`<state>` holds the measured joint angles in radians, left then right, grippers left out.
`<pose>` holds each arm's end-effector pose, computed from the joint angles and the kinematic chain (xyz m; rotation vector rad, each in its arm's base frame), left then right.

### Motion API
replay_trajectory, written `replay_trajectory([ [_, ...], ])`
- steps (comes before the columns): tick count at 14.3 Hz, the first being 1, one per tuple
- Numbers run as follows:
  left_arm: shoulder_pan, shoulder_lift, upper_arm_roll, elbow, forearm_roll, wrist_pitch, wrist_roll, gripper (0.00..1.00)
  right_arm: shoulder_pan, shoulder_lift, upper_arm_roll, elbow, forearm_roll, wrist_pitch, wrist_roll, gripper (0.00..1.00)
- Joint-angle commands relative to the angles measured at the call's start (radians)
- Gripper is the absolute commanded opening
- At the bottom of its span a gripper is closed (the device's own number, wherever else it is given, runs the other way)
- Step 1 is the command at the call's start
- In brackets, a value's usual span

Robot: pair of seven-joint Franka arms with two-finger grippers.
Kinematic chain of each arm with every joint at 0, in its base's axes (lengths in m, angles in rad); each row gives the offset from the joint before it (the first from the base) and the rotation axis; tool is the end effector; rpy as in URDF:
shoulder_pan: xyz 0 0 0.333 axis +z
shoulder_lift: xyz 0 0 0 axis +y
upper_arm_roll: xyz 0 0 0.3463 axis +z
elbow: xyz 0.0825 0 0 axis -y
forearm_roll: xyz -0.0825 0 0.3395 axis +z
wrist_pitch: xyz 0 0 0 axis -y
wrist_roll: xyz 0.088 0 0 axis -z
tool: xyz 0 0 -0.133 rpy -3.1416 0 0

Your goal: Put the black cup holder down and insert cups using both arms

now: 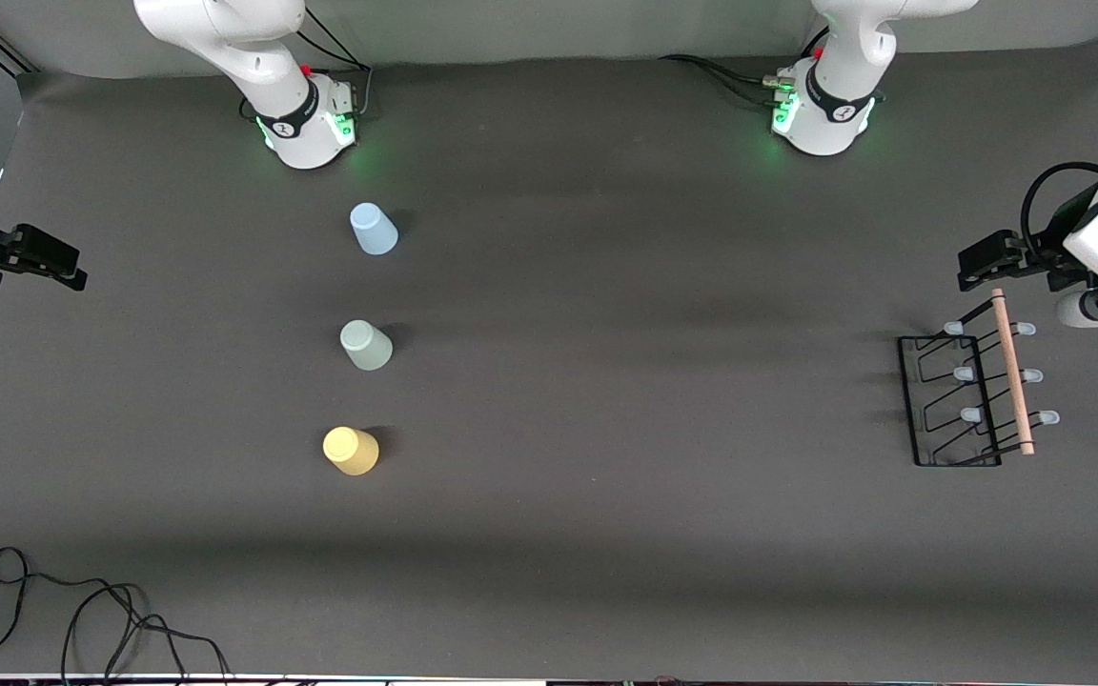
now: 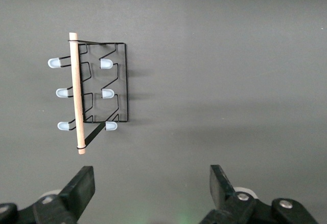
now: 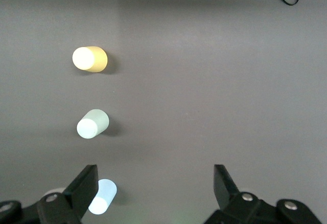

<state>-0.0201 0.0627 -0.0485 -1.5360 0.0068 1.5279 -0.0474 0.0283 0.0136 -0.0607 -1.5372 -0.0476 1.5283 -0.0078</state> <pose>0.5229 -0.0341 0.6076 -3.1316 0.0331 0.1103 0.5095 -0.0228 0.6326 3.0932 -0.0404 -0.0363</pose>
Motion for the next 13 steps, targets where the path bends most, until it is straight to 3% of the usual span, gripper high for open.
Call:
replay_trajectory([
  [1,-0.009,-0.003,0.003,0.002,0.018,-0.006,-0.003,1.00,-0.005,0.014,0.005,0.028,0.006,-0.014,-0.004,1.00],
  [6,-0.012,0.002,0.003,0.014,0.044,-0.014,-0.012,1.00,-0.004,0.012,0.005,0.022,0.006,-0.016,-0.004,1.00],
  [11,0.021,-0.014,0.022,-0.065,0.076,0.046,0.007,1.00,-0.001,0.012,0.007,0.017,0.006,-0.040,-0.003,1.00],
  [13,0.086,-0.015,0.035,-0.090,0.078,0.069,0.108,1.00,-0.001,0.009,0.007,0.008,0.006,-0.042,-0.003,1.00],
])
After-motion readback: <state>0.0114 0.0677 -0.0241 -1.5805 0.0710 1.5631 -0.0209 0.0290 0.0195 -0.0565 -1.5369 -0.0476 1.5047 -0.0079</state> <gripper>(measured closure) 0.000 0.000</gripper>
